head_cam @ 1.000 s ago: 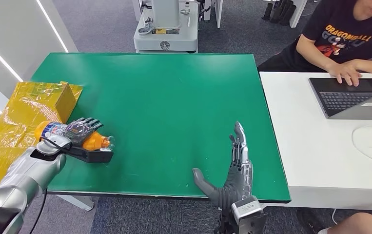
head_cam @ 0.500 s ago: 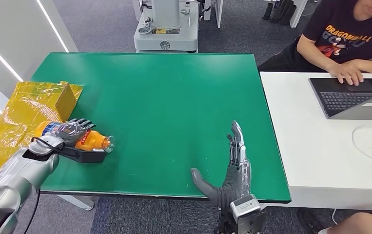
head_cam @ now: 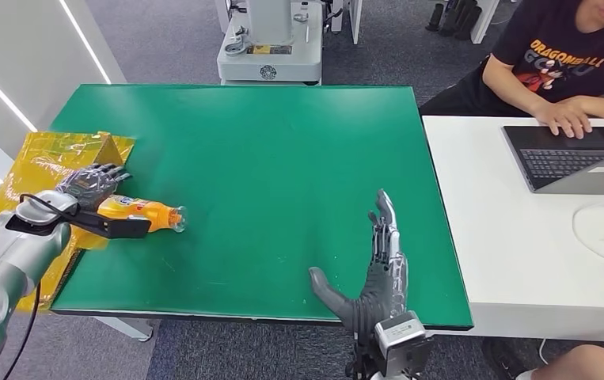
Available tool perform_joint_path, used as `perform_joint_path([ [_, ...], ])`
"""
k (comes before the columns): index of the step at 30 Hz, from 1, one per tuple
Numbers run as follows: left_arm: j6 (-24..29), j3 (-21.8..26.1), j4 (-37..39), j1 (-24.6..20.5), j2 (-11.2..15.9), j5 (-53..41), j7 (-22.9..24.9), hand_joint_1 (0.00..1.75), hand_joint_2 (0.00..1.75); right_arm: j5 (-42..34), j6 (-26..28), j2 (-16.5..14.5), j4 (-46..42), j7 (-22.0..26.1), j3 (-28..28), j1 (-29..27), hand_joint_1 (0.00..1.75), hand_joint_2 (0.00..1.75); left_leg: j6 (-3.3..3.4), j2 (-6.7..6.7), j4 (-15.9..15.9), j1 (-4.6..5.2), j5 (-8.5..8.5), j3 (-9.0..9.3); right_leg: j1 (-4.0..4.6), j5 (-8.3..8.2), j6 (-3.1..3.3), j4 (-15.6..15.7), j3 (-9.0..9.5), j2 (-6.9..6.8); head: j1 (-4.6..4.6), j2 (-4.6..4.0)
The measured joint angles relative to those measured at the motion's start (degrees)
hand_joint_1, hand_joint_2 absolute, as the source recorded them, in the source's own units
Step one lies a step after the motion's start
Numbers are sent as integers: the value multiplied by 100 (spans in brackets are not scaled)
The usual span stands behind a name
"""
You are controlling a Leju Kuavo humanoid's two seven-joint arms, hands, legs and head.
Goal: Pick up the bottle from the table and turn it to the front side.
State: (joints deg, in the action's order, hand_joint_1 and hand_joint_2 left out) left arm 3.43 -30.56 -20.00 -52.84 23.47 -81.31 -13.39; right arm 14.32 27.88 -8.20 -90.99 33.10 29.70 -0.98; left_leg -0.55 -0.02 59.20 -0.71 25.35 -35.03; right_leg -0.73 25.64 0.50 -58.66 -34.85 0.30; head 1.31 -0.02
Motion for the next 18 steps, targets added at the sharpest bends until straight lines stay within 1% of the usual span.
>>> perform_joint_path([
  [3, 40, -2, 0, -93, 15, -34, 11, 0, 175, 0, 38, -17, 0, 3, -33, 1, 0, 175, 0, -1, 0, 0, 0, -2, 0, 0, 0, 0, -2, -1, -1, -1],
  [7, -86, -14, 0, -318, 83, -118, 67, 0, 175, -32, 54, -63, 0, 6, -98, 5, 0, 175, 0, 1, 0, -1, 0, -4, 0, -1, 2, -1, -2, 1, -1, 0],
  [10, -103, -17, 0, -426, 205, -122, 97, 0, 175, -50, 22, -85, 0, 6, -135, 15, 0, 175, -1, 5, 0, -1, 0, -3, 0, -2, 3, -2, -3, 6, -1, 0],
  [14, 43, -17, 0, -447, 405, -33, 99, 0, 175, -30, -47, -98, 0, -1, -187, 47, 0, 175, -1, 5, 0, -2, -1, -4, 1, -1, 4, -3, -6, 5, 0, 0],
  [18, 75, -17, 0, -447, 513, -4, 100, 0, 175, -11, -56, -105, 0, -4, -212, 70, 0, 175, -2, 3, -1, -2, -1, -6, 1, 0, 4, -3, -6, 1, -1, 0],
])
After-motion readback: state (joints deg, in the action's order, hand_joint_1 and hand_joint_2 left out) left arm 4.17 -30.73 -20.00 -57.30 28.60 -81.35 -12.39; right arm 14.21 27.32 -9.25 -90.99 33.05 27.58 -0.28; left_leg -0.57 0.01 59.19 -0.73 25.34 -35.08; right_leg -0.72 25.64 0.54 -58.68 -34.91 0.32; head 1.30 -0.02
